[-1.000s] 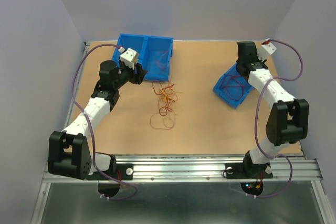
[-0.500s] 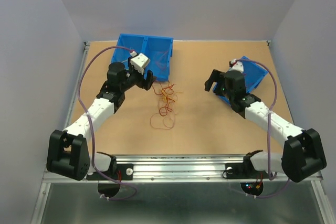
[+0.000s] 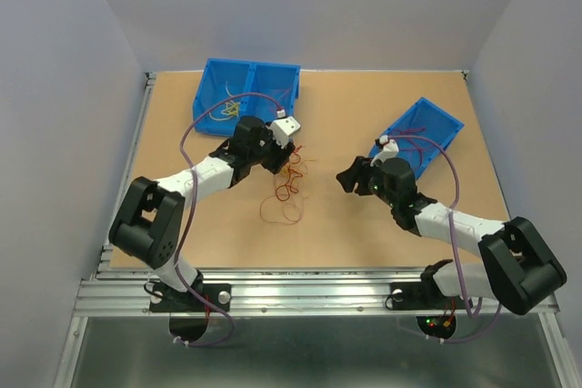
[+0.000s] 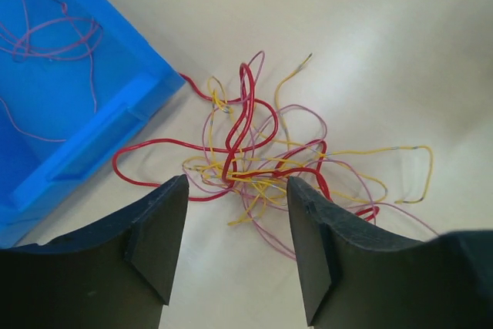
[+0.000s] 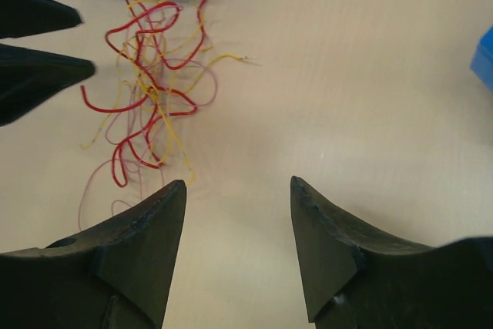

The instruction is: Untangle the cables

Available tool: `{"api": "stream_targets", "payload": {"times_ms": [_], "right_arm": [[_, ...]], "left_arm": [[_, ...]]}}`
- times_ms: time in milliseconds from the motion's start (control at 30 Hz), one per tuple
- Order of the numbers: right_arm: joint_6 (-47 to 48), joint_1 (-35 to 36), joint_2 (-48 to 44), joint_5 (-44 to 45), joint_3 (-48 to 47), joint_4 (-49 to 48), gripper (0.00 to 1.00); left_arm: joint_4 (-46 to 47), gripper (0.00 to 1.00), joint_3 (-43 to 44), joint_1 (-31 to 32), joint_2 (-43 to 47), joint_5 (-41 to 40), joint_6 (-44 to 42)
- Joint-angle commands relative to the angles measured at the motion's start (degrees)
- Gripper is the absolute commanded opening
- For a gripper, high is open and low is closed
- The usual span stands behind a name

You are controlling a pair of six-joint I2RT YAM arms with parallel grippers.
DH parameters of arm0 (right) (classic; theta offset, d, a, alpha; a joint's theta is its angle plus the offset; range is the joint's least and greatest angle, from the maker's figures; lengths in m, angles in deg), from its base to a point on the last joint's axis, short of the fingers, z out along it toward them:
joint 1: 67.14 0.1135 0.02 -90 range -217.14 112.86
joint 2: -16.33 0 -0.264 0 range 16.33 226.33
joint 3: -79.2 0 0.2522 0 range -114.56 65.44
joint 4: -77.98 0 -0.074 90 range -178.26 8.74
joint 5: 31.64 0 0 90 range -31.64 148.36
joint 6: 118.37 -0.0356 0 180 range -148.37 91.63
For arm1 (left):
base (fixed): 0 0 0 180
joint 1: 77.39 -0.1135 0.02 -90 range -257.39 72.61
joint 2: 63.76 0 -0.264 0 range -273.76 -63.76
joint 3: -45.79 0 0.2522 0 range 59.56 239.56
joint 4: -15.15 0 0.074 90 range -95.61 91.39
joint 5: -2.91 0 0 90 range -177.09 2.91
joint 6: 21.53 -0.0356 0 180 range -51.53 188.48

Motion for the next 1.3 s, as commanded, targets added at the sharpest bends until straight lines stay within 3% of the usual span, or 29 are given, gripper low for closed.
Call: {"api": "stream_targets", "payload": {"times_ms": [0, 133, 167, 233, 267, 333, 367, 500, 567, 633, 767, 1033, 1133, 1267], "right_arm": [[0.0, 2.1, -0.7, -2.2, 1.0, -9.6, 0.61], [0.1, 3.1, -4.2, -0.8, 3.3, -10.0, 0.61], [0.1, 3.2, -4.7, -0.5, 4.0, -10.0, 0.61], [0.1, 3.2, -5.8, -0.3, 4.5, -10.0, 0.6], [0.2, 3.2, -6.5, -0.2, 4.8, -9.9, 0.59], [0.3, 3.2, -6.4, -0.4, 4.8, -10.2, 0.58], [0.4, 3.2, -6.2, -0.5, 4.8, -10.5, 0.58], [3.2, 3.2, -1.0, -4.6, 4.5, -15.5, 0.65], [4.9, 3.3, 1.6, -10.7, 5.2, -23.6, 0.7], [4.5, 3.5, 5.1, -14.3, 5.9, -31.3, 0.71], [3.0, 5.0, 9.5, -17.1, 4.1, -36.9, 0.72], [4.4, 12.6, 10.0, -7.5, 3.7, -41.7, 0.73], [4.3, 15.4, 10.1, -4.1, 6.9, -50.4, 0.73], [5.6, 19.3, 10.1, 7.0, 9.0, -54.0, 0.72]], "left_arm": [[-0.3, 0.62, 4.9, 0.7, -3.7, -4.1, -1.5], [-0.5, 0.56, 6.6, 0.7, -7.0, -5.6, -1.6], [-0.6, 0.48, 7.2, 0.7, -8.2, -5.5, -1.7], [-1.1, 0.42, 7.8, 0.8, -9.0, -5.0, -1.9], [-1.3, 0.27, 8.1, 0.8, -9.7, -4.9, -2.0], [-2.1, 0.13, 9.2, 0.8, -10.0, -5.0, -2.4], [-2.1, 0.0, 9.1, 0.8, -9.8, -4.9, -2.4], [-3.2, 0.0, 7.2, 0.9, -4.2, 0.3, -2.7], [-4.2, 0.0, 5.7, 1.0, 0.2, 4.3, -2.0], [-5.0, 0.0, 4.8, 1.4, 3.3, 7.0, -1.3], [-8.3, 0.0, 3.6, 2.5, 10.1, 14.3, -1.6], [-12.0, 0.0, 3.7, 5.5, 11.8, 21.3, -4.6], [-12.0, 0.0, 3.2, 6.2, 12.0, 21.7, -5.3], [-12.0, 0.0, 2.9, 8.0, 12.0, 21.6, -6.0]]}}
